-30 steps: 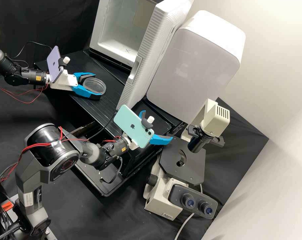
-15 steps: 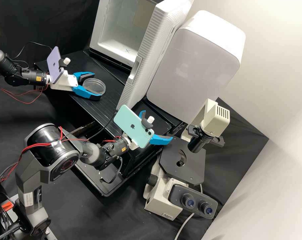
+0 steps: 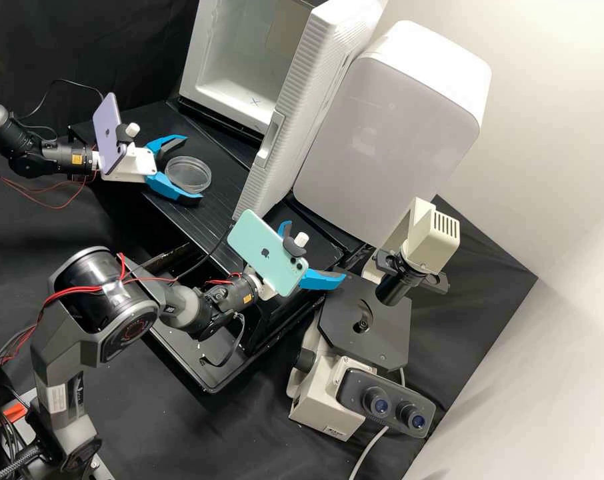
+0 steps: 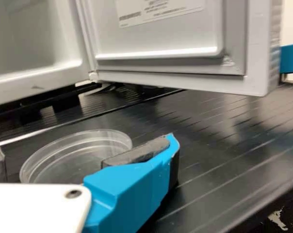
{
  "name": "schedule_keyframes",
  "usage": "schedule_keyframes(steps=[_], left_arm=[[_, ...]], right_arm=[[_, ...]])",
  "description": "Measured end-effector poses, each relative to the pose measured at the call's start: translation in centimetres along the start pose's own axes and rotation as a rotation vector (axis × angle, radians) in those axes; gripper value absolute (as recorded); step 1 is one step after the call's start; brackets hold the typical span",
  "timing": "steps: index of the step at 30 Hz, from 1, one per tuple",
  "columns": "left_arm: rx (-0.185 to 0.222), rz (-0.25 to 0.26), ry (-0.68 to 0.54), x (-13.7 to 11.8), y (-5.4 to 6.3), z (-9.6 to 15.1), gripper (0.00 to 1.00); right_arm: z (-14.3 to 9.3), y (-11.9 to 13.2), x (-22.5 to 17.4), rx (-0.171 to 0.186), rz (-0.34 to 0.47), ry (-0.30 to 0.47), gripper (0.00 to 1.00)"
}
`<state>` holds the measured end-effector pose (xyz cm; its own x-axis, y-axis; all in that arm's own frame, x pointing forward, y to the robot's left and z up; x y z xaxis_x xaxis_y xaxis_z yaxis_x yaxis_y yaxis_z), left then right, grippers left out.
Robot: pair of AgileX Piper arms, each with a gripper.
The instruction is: Take the petri dish out of the incubator
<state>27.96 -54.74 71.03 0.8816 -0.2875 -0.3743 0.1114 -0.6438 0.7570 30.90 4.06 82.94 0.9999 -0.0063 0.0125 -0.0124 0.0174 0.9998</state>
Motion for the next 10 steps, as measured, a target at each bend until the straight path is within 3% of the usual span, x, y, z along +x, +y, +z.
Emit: schedule_keyframes(steps=[4, 7, 10], left_arm=[[-0.003, 0.038, 0.015, -0.46, -0.09, 0.06, 1.0], [-0.039, 0.084, 0.009, -0.86, 0.0, 0.05, 1.0], [-0.07, 0.095, 0.005, -1.11, -0.09, 0.07, 1.0]], right_arm=[[0.0, 0.0, 0.0, 0.0, 0.0, 0.0, 1.0], [0.0, 0.0, 0.0, 0.0, 0.0, 0.0, 1.0], [0.0, 0.0, 0.0, 0.0, 0.0, 0.0, 1.0]])
